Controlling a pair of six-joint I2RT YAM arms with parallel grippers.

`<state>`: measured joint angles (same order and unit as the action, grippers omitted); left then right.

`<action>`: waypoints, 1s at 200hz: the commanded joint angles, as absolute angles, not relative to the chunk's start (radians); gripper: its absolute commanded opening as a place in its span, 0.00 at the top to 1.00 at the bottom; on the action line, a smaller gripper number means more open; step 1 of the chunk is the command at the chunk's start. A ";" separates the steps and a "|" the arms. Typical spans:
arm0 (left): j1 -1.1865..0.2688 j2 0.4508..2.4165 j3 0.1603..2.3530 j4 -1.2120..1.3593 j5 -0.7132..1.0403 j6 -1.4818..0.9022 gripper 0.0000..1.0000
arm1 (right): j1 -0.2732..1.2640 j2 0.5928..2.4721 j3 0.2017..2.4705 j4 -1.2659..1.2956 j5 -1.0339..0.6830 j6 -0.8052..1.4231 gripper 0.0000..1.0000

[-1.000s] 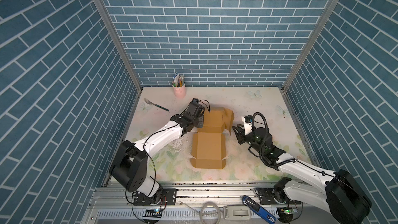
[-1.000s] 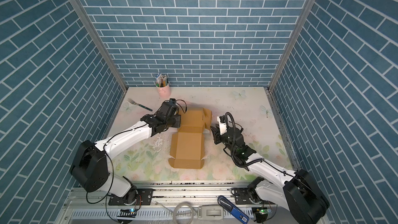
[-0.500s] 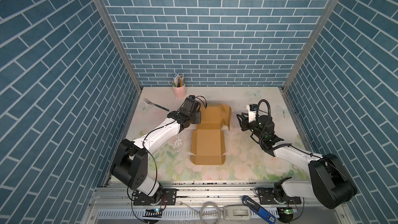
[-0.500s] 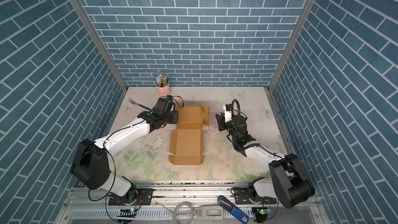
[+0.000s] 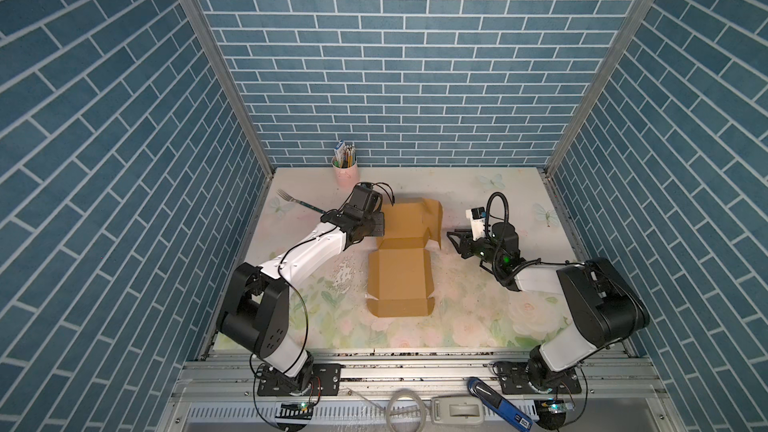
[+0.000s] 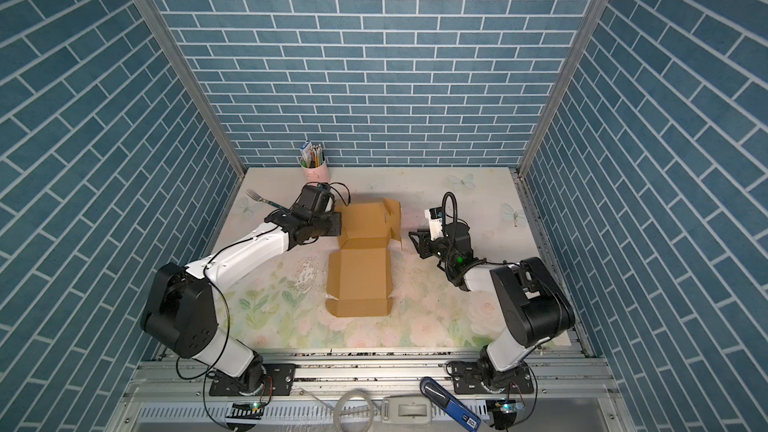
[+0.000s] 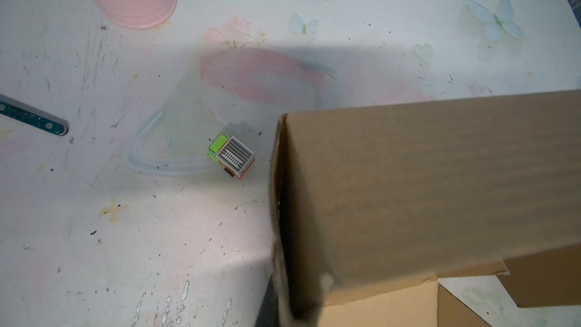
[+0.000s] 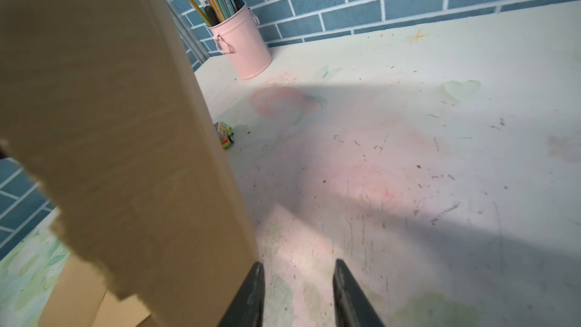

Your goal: Fold the paper box

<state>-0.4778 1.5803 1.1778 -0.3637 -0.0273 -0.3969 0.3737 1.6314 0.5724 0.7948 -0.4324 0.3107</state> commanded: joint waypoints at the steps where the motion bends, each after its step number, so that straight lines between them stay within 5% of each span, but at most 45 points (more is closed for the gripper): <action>1: -0.477 1.578 1.203 -0.367 -0.005 -0.408 0.94 | 0.369 1.685 0.634 0.898 -0.520 0.345 0.63; 86: -0.477 1.586 1.203 -0.363 -0.006 -0.399 0.94 | 0.373 1.794 0.649 1.217 -0.719 0.506 0.63; 200: -0.477 1.601 1.210 -0.365 0.010 -0.402 0.94 | 0.446 1.807 0.693 1.162 -0.750 0.482 0.63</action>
